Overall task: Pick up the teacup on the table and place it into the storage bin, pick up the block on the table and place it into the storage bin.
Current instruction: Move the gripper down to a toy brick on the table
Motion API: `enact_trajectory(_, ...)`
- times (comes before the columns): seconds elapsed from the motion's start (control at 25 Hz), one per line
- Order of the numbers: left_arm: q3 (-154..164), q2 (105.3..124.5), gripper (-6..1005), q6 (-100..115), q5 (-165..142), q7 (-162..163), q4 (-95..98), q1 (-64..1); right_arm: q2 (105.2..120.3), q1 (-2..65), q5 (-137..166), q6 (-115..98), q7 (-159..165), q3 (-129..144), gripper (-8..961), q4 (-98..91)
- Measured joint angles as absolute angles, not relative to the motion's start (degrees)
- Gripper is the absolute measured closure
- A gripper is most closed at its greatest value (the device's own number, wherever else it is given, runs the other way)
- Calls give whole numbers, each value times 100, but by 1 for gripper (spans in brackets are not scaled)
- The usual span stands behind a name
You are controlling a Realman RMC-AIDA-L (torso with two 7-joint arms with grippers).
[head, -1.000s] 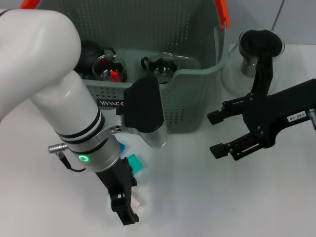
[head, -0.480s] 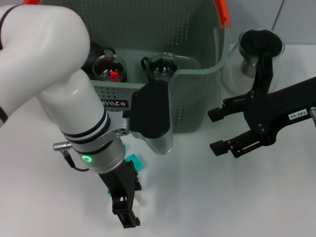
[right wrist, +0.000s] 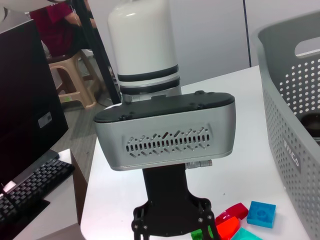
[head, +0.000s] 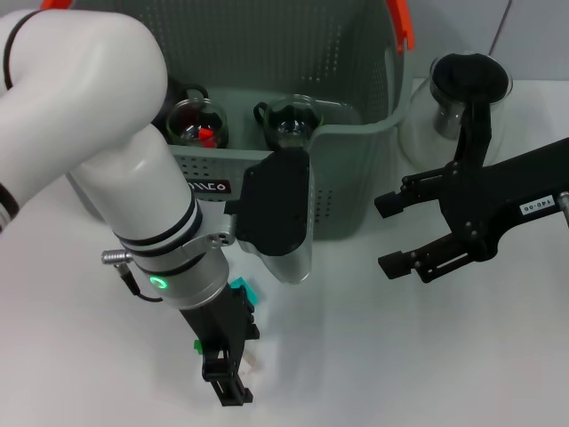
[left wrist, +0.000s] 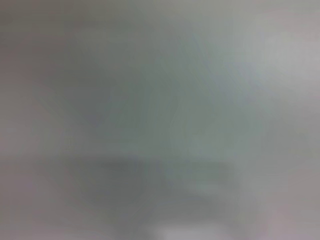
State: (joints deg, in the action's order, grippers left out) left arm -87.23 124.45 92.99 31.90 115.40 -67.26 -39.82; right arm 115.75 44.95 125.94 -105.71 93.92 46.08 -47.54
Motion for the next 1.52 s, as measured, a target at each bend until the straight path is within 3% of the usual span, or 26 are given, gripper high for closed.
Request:
enact_trajectory(0.4, -8742, 12449, 305, 9180, 3216, 11205, -6315, -4146, 11583, 4491, 12594, -10552, 9387, 4603, 40, -4755)
enact_trajectory(1.16, -8846, 12434, 313, 8968, 3217, 10810, -5899, -4373, 11584, 4491, 12516, -10500, 9387, 4597, 40, -4755)
enact_trajectory(1.4, -8873, 12432, 442, 8917, 3201, 10788, -5814, -4406, 11584, 4491, 12514, -10463, 9390, 4597, 41, -4755)
enact_trajectory(1.52, -8877, 12431, 561, 8886, 3183, 10793, -5757, -4426, 11584, 4491, 12509, -10453, 9388, 4597, 42, -4755)
